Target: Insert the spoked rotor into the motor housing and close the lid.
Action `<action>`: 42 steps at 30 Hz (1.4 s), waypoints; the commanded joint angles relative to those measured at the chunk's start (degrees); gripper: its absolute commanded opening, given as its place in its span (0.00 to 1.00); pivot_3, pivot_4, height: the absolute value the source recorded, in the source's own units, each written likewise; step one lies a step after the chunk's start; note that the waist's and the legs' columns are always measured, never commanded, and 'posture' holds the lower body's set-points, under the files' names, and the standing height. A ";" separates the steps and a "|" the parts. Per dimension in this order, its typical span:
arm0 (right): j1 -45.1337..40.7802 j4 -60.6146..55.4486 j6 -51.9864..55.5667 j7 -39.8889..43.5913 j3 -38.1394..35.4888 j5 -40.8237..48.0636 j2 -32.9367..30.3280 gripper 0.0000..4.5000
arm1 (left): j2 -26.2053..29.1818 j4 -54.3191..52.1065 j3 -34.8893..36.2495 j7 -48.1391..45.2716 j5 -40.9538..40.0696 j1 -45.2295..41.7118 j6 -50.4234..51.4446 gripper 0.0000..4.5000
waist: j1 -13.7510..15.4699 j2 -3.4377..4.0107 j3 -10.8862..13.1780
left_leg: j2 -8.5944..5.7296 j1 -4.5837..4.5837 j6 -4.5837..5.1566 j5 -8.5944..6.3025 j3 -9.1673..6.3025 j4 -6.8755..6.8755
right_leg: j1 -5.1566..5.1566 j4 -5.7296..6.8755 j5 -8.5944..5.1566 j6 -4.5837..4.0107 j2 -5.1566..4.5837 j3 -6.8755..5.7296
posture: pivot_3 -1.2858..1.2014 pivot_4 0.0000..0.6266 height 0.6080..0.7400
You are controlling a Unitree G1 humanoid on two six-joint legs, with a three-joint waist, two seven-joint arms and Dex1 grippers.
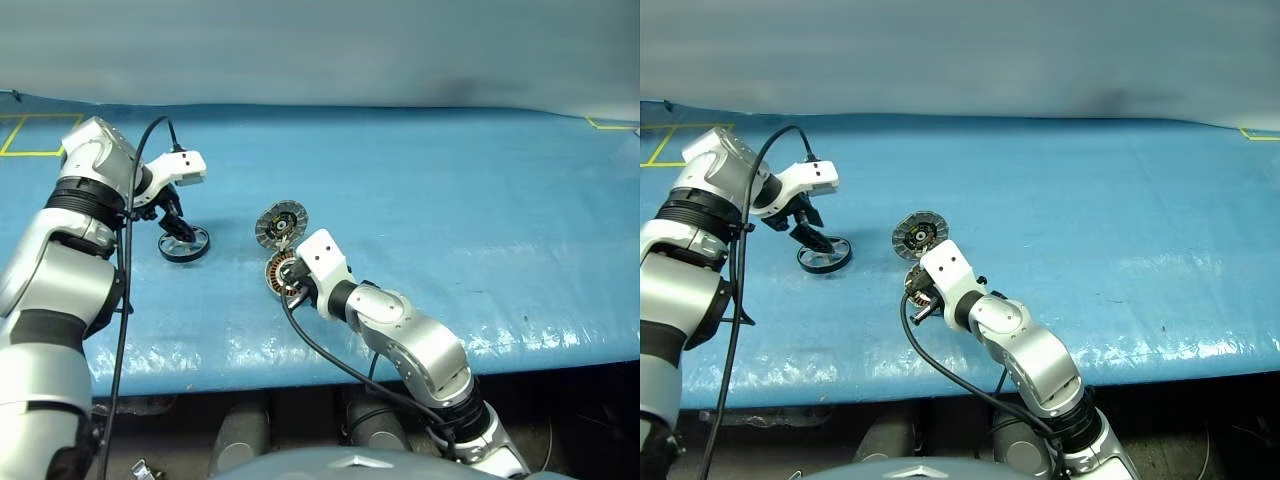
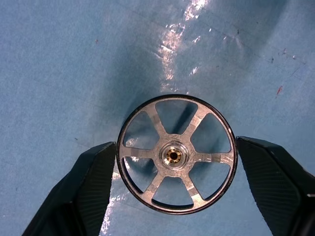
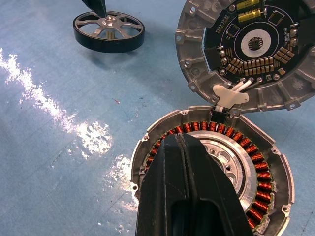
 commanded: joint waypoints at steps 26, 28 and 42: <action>-0.40 1.50 -3.64 0.50 0.03 -0.02 0.59 0.00 | -0.10 -1.04 0.66 1.53 3.29 1.21 4.02 0.57 | -0.02 -0.01 0.00 | 0.01 0.01 0.04 -0.01 -0.01 0.85 | 0.04 0.74 -0.05 0.15 0.08 0.08 | 0.52 0.24 1.00; -0.35 1.54 -3.75 0.56 -0.05 -0.13 0.40 0.00 | 0.07 -1.40 0.78 1.30 2.79 1.53 1.31 0.57 | 0.03 -0.01 0.00 | 0.02 0.01 0.04 -0.01 -0.01 0.83 | 0.03 0.74 -0.03 0.10 0.09 0.08 | 0.52 0.24 1.00; 1.16 0.35 -3.45 -0.93 -0.72 -0.47 0.53 0.00 | -0.35 3.89 -0.84 2.62 4.58 -1.95 -17.91 0.57 | 0.09 -0.01 0.00 | 0.01 0.01 0.04 -0.01 0.00 0.85 | 0.04 0.74 0.00 0.05 0.08 0.08 | 0.52 0.24 1.00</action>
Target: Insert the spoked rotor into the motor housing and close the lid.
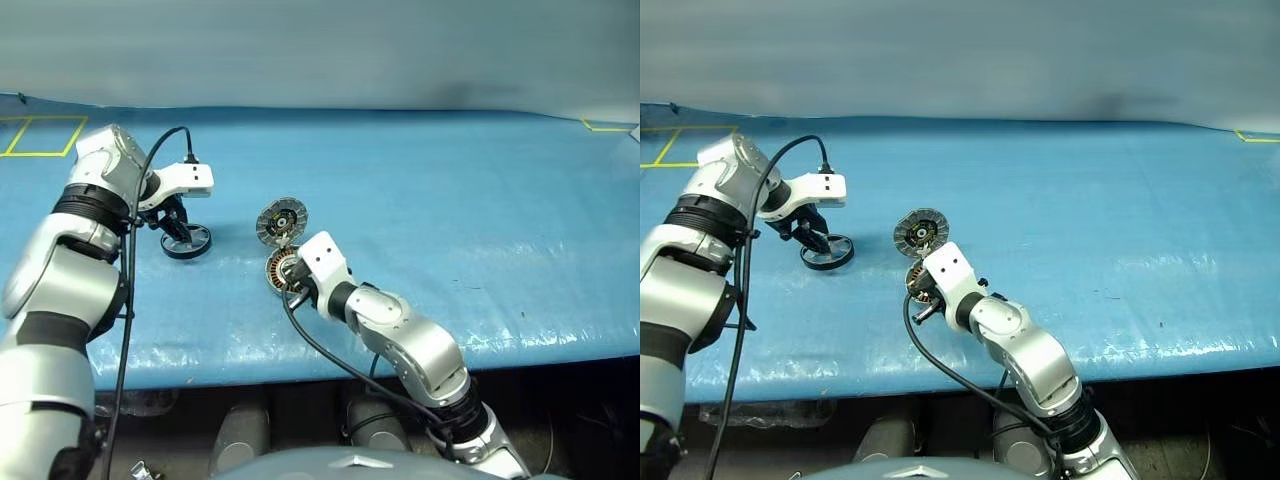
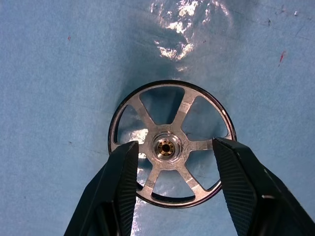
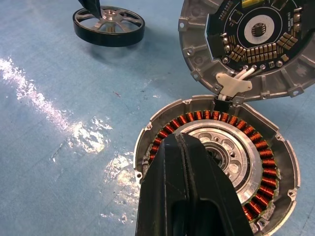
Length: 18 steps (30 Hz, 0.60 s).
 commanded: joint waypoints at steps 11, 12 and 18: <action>1.12 -2.77 -0.81 -1.70 -0.97 -0.07 0.62 0.00 | -0.07 4.16 -1.34 -1.31 5.48 -3.99 -10.27 0.57 | -0.01 0.00 0.00 | 0.00 0.00 0.00 0.00 0.00 0.00 | 0.00 0.00 -0.04 0.07 0.00 0.00 | 0.52 0.24 1.00; 1.16 -2.80 -0.78 -1.81 -0.97 -0.04 0.64 0.00 | -0.12 4.27 -1.44 -1.59 5.66 -3.97 -10.60 0.57 | 0.00 0.00 0.00 | 0.00 0.00 0.00 0.00 0.00 0.00 | 0.01 0.00 -0.04 0.07 0.00 0.00 | 0.52 0.24 1.00; 1.39 -2.99 -0.71 -2.27 -0.96 0.00 0.73 0.00 | -1.50 4.90 -1.09 -1.31 6.24 -3.78 -12.17 0.57 | 0.01 0.00 0.00 | 0.00 0.00 0.00 0.00 -0.01 0.01 | 0.01 0.00 -0.05 0.08 0.00 0.00 | 0.52 0.24 1.00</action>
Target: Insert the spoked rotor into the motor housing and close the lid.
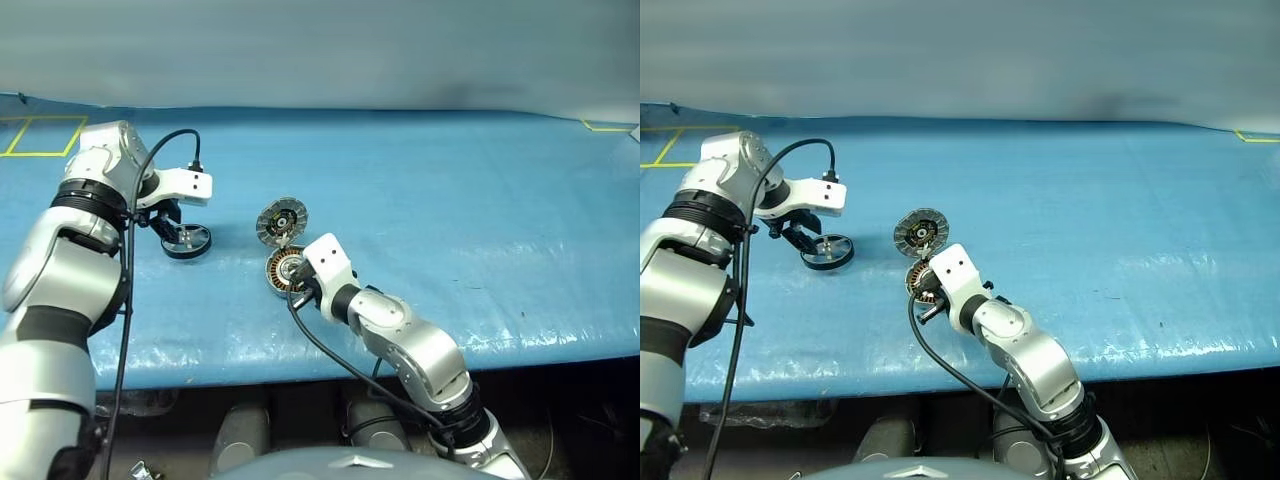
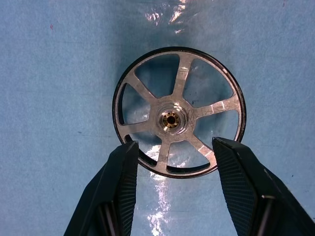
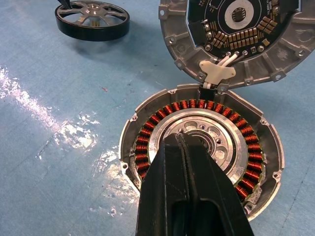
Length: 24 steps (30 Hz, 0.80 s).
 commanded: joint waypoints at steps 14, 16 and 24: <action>1.02 -3.22 -0.57 -1.68 -0.97 -0.20 0.60 0.00 | -2.34 2.70 -0.44 1.15 3.12 -3.10 -3.71 0.57 | -0.04 0.00 0.00 | 0.00 0.00 0.00 0.00 0.00 0.02 | 0.00 0.00 0.00 0.01 0.01 -0.01 | 0.52 0.24 1.00; 1.13 -3.28 -0.60 -1.89 -0.99 -0.21 0.65 0.00 | -2.44 3.09 -0.39 1.19 3.43 -3.35 -3.91 0.57 | -0.04 0.00 0.00 | 0.00 0.00 0.00 0.00 -0.01 0.02 | 0.00 0.00 0.00 0.02 0.01 0.00 | 0.52 0.24 1.00; 1.47 -3.33 -0.85 -2.67 -1.21 -0.09 0.99 0.00 | -3.18 3.71 -1.21 0.75 4.56 -3.51 -4.96 0.57 | -0.03 -0.01 0.00 | 0.00 0.00 0.00 0.00 0.00 0.02 | 0.01 0.01 -0.01 0.03 0.01 0.00 | 0.52 0.24 1.00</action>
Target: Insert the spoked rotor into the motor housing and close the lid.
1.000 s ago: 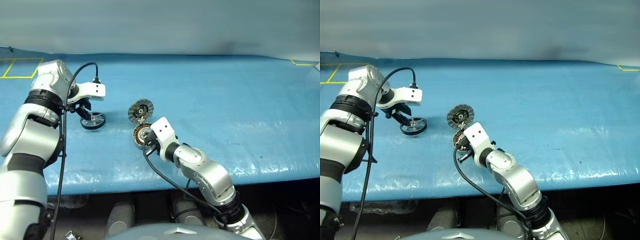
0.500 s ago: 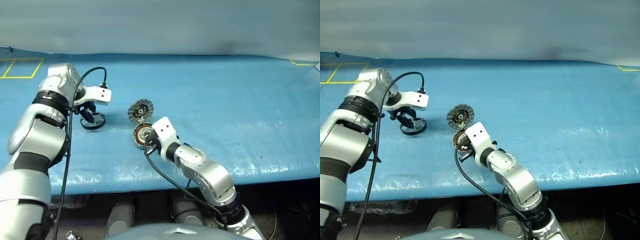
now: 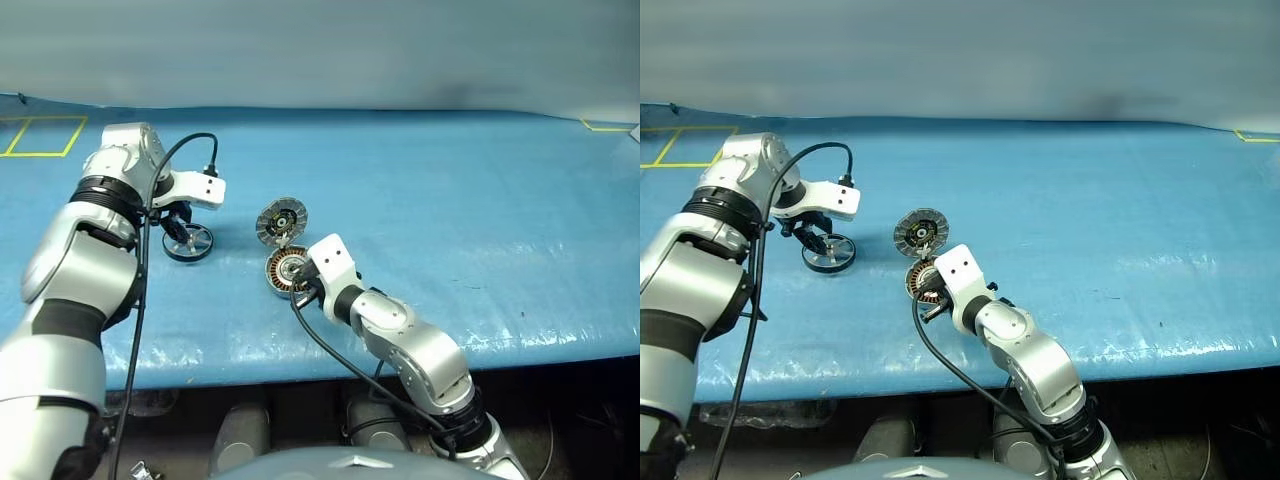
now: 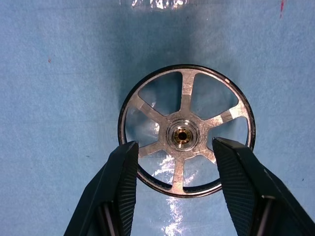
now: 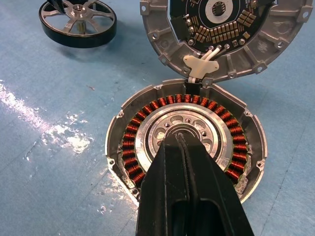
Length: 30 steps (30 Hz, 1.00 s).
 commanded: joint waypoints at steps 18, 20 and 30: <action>1.16 -3.13 -0.92 -1.26 -1.42 -0.11 0.77 0.00 | -0.23 1.23 -0.79 0.13 1.71 -0.31 -0.72 0.57 | -0.01 0.00 0.00 | 0.00 0.00 0.00 0.00 0.00 0.00 | 0.00 0.00 0.00 0.00 0.00 0.00 | 0.52 0.24 1.00; 1.23 -3.18 -0.92 -1.35 -1.47 -0.10 0.77 0.00 | -0.39 1.29 -0.83 0.52 1.71 0.00 -0.86 0.57 | -0.01 0.00 0.00 | 0.00 0.00 0.00 0.00 0.00 0.00 | 0.00 0.00 0.00 0.00 0.00 0.00 | 0.52 0.24 1.00; 1.94 -3.78 -0.94 -1.99 -1.91 -0.31 0.65 0.00 | -2.16 2.38 -1.04 2.64 1.93 1.02 -1.17 0.57 | 0.04 0.00 0.00 | 0.00 0.00 0.00 0.00 0.00 0.01 | 0.01 0.00 0.01 -0.01 0.00 0.00 | 0.52 0.24 1.00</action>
